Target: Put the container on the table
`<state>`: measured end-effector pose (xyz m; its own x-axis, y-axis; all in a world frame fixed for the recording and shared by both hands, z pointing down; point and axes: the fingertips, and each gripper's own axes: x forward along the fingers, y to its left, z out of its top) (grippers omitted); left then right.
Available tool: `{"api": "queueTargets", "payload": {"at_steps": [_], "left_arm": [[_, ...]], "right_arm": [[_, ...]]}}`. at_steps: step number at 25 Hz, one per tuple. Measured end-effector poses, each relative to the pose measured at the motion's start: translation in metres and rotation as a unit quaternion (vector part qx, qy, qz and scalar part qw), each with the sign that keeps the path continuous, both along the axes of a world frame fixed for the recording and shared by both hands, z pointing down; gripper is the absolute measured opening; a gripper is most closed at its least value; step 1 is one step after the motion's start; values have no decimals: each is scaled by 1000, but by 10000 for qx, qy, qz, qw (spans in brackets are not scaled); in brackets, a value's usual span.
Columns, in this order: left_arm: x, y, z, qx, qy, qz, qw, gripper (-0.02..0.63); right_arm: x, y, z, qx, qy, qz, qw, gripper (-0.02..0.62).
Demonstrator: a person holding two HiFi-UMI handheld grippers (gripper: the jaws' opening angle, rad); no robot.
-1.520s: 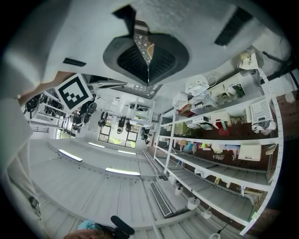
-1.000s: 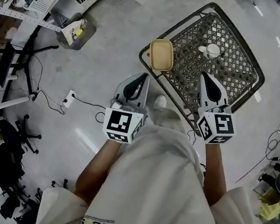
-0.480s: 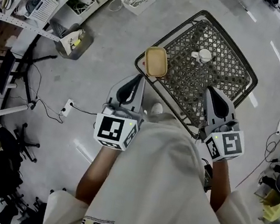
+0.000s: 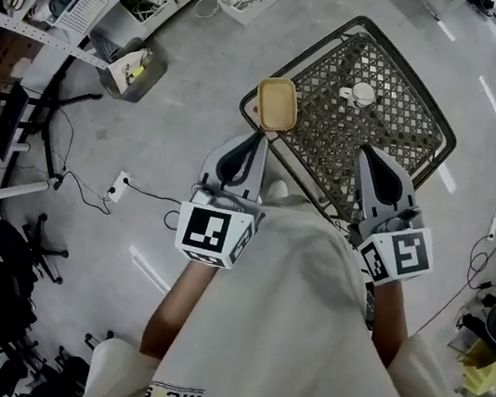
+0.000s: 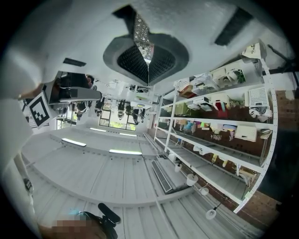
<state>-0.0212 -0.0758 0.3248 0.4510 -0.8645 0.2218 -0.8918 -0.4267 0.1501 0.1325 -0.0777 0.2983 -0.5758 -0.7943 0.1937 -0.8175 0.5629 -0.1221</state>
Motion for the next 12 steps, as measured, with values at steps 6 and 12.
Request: {"api": "queueTargets", "payload": {"at_steps": [6,12], "left_arm": [[4,6,0,-18,9,50,10000,26],[1,9,2,-35,-24,89,10000,26]], "right_arm": [[-3,3,1,15,84,12,10000,20],[-4,6,3,-14,4,52,10000,20]]}}
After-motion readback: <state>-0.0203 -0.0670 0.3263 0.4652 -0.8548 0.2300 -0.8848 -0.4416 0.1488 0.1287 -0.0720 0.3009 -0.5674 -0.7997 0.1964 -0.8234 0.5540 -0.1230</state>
